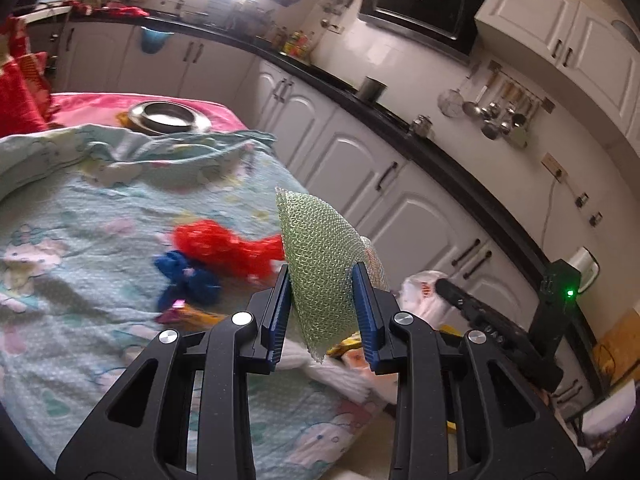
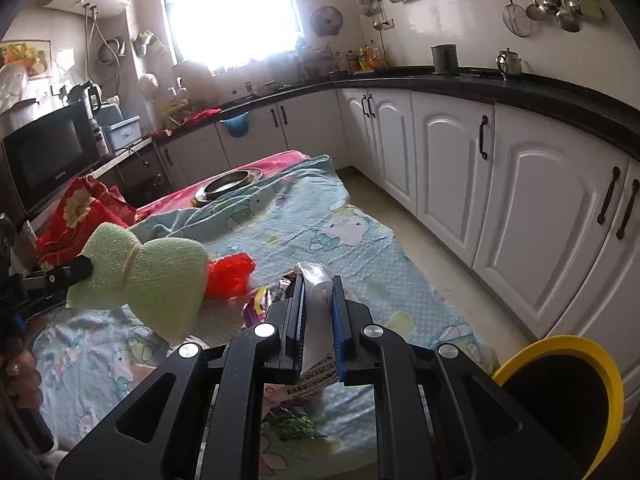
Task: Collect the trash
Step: 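Carry the green sponge and white bag over the yellow bin with both tools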
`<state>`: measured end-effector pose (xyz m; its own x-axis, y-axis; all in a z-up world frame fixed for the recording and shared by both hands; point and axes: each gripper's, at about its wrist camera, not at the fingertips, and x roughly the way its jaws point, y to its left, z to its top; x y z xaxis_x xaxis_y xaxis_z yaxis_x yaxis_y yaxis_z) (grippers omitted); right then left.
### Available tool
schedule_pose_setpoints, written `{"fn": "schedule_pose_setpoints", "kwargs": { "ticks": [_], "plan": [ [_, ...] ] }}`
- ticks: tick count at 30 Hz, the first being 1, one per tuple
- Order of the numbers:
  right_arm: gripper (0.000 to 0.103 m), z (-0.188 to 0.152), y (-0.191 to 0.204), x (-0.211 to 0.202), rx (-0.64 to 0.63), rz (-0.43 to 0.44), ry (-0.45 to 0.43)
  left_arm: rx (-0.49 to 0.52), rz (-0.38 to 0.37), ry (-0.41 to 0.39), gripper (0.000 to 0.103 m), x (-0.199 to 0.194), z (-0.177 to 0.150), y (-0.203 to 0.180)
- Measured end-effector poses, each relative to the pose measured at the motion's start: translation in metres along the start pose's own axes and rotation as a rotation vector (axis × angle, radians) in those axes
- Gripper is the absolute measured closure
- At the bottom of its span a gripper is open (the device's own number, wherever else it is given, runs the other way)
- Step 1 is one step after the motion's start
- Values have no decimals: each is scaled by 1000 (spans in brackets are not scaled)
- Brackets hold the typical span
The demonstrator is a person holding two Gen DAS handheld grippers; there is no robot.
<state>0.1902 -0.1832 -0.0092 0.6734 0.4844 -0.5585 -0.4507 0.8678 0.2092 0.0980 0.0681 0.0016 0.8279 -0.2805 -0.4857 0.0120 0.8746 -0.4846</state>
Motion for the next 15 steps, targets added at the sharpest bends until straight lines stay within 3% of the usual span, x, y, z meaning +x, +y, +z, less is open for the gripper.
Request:
{"fn": "schedule_pose_setpoints", "kwargs": {
  "ticks": [6, 15],
  "plan": [
    [91, -5, -5, -4, 3, -8, -1, 38, -56, 23, 79, 25, -1, -26],
    [91, -8, -24, -12, 49, 5, -24, 119, 24, 117, 79, 74, -16, -38]
  ]
}}
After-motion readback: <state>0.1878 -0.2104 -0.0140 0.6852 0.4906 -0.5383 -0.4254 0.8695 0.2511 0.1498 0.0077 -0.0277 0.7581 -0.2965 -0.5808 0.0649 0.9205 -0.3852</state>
